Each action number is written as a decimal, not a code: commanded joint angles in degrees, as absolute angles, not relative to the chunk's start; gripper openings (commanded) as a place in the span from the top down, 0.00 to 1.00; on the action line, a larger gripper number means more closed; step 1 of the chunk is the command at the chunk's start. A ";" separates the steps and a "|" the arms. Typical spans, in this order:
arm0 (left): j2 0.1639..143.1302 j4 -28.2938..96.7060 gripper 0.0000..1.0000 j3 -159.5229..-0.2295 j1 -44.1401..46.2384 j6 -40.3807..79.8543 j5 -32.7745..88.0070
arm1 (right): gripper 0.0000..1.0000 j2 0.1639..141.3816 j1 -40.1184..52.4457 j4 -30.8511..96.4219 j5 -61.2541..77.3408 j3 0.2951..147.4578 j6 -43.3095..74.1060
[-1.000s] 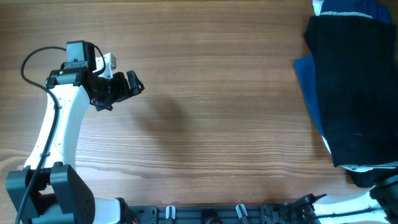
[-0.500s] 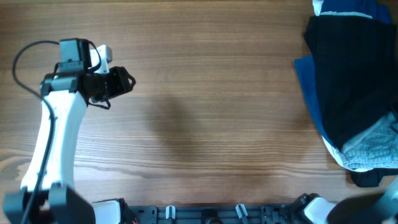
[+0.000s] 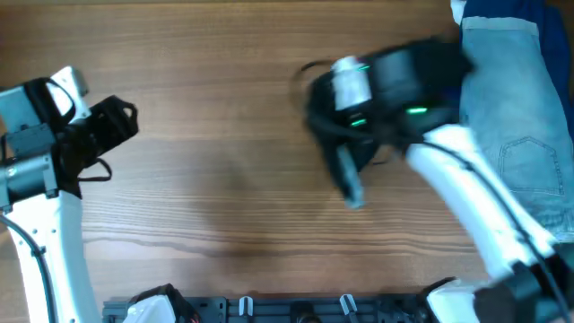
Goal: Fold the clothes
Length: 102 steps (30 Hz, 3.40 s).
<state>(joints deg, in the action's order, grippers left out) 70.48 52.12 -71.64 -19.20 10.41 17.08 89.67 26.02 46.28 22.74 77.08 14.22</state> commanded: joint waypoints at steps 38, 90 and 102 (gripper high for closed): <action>92.60 57.17 0.30 -72.23 -1.89 0.47 24.77 | 0.32 102.19 22.06 44.60 2.50 77.06 21.04; 82.48 58.15 0.12 -73.41 -37.67 15.86 17.30 | 0.14 130.30 62.39 60.53 -3.62 110.10 -6.17; 83.33 58.15 0.12 -73.38 -37.67 15.44 17.06 | 0.13 131.31 64.45 56.14 -9.69 110.10 -9.02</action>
<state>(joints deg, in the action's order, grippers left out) 82.83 58.11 -73.12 -37.67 15.40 16.38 130.28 64.47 56.93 -7.99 108.97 -7.86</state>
